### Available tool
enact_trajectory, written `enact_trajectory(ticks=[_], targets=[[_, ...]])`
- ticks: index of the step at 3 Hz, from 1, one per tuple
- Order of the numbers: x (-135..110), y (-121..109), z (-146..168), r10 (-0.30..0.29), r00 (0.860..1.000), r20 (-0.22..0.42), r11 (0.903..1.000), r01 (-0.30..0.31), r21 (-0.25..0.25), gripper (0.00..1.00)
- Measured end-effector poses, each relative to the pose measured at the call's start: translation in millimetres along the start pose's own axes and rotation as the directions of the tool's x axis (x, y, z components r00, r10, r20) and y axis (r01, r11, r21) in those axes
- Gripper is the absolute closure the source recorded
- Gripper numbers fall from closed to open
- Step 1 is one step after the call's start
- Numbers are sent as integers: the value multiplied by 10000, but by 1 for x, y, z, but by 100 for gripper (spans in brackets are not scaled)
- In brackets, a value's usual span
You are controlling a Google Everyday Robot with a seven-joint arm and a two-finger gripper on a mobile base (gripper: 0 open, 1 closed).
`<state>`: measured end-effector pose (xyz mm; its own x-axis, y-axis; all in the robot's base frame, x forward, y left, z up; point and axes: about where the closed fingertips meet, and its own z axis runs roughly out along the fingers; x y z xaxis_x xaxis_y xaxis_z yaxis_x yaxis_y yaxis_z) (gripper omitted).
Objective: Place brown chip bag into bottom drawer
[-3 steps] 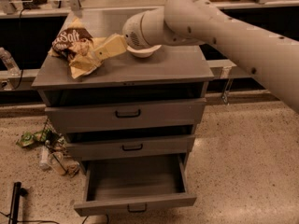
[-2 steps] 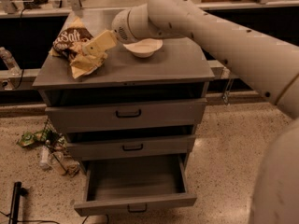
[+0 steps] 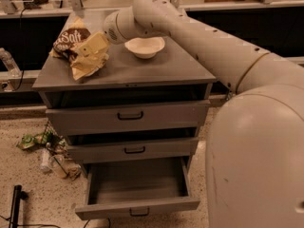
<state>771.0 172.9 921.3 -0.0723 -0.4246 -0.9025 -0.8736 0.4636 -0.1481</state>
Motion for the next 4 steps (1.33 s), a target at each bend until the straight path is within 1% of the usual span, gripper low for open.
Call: enact_trajectory(ticks=[1,2,3,4], targets=[[3,9,22,125,9999,-79,9988,-129,-478,0],[5,24,39,366,9992,-147,9937,-379,-1050,0],[7,36,52,571,9982,-207,9855,-596,-1591,16],[8,45,61,746,9971,-142,9763,-760,-2026,39]])
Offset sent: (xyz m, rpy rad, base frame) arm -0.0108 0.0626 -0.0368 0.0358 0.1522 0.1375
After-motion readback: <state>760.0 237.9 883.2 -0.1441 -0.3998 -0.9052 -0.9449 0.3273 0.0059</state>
